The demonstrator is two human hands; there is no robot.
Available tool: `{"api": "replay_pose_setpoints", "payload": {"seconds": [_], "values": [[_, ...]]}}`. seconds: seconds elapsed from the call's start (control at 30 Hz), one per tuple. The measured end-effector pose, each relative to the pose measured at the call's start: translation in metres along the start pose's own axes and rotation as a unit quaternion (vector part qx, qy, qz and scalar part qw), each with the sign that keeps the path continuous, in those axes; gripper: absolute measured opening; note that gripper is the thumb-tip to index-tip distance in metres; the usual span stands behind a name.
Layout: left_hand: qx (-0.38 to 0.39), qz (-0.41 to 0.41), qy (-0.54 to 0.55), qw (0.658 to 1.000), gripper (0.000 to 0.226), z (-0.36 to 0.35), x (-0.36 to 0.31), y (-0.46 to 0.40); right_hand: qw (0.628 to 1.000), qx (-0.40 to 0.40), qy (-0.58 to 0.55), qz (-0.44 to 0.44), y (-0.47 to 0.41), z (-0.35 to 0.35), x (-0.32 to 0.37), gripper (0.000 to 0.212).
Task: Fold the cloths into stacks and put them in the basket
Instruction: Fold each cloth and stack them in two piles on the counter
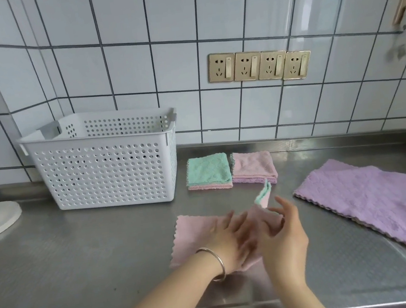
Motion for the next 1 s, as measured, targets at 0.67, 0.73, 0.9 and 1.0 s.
{"api": "replay_pose_setpoints", "payload": {"seconds": [0.67,0.73,0.9,1.0], "values": [[-0.045,0.329,0.607,0.722,0.02,0.033,0.079,0.014,0.89,0.216,0.104,0.387,0.037,-0.077,0.001,0.039],[-0.059,0.356,0.556,0.748,0.021,0.03,0.087,0.015,0.885,0.233,0.166,0.367,0.034,-0.076,-0.011,0.048],[-0.093,0.419,0.509,0.746,0.045,0.01,0.1,0.024,0.892,0.308,0.236,0.231,0.031,-0.071,-0.036,0.062],[-0.129,0.42,0.462,0.77,0.027,0.01,0.099,0.028,0.888,0.347,0.227,0.197,0.034,-0.066,-0.034,0.068]]}}
Point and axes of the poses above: each hand's wrist, its own y-axis away from the middle knuckle, its own z-axis out of the back of the hand, x = y × z, the point moved 1 cm from there along -y, towards the middle knuckle, and after that the axes turned 14 degrees about z, right-handed, at the moved point
